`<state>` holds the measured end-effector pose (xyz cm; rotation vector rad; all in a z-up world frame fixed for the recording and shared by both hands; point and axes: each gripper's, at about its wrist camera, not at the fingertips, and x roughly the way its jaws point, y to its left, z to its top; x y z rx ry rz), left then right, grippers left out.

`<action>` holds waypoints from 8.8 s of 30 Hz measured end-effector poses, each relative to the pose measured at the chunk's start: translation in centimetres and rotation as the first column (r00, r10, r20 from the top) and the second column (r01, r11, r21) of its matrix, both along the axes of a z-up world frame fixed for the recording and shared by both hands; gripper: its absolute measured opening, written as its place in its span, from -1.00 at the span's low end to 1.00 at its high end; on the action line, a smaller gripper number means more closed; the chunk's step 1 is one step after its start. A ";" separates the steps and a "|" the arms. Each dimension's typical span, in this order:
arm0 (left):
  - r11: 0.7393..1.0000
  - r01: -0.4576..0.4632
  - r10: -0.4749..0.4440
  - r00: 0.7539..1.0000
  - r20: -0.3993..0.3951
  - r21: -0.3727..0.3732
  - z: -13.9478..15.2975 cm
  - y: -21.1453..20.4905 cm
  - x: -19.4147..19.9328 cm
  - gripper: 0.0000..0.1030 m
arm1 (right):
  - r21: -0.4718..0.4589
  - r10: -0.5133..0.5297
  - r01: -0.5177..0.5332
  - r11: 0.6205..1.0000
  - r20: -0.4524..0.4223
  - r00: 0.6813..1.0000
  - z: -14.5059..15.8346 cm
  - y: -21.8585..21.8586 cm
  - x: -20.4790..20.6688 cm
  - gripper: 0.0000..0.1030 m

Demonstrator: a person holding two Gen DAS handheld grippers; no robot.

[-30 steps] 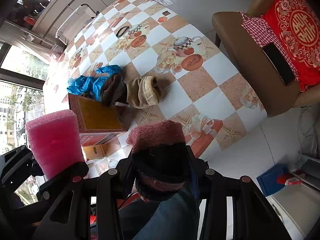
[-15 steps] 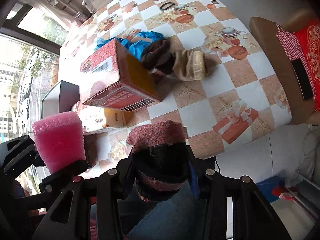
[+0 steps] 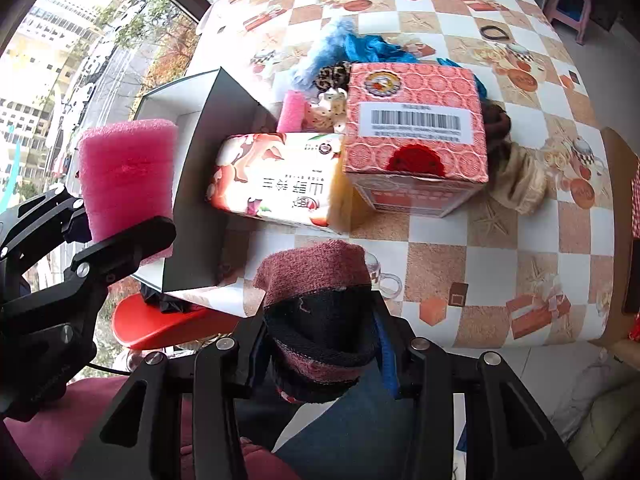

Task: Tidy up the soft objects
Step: 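Lift the sponge and sock with both tools toward the white box, then hold the sponge and sock with both tools above the white box, then open both tools to drop the sponge and sock into the box, then move both tools back over the remaining soft items, then grasp the light blue fluffy plush with left tool while right tool grasps the beige sock, then lift the plush and beige sock with both tools toward the white box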

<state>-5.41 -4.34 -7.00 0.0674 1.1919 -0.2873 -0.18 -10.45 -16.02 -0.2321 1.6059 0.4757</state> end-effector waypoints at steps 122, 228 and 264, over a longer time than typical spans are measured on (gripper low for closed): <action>0.659 -0.748 0.752 0.657 -0.053 0.082 -7.2 23.4 -7.8 0.55 | 0.059 0.559 -0.557 0.828 -0.153 0.815 -6.6 25.5 -4.0 0.38; 0.932 -0.258 0.339 0.867 -0.364 0.254 -20.5 3.6 29.1 -0.42 | -0.238 -0.257 0.251 0.938 0.006 0.966 -11.7 -14.3 16.3 -0.13; 0.907 -0.418 0.420 0.899 -0.120 0.048 -5.1 8.0 17.0 -0.42 | 0.058 -0.121 0.114 0.992 0.128 0.984 2.6 -3.4 13.8 -0.12</action>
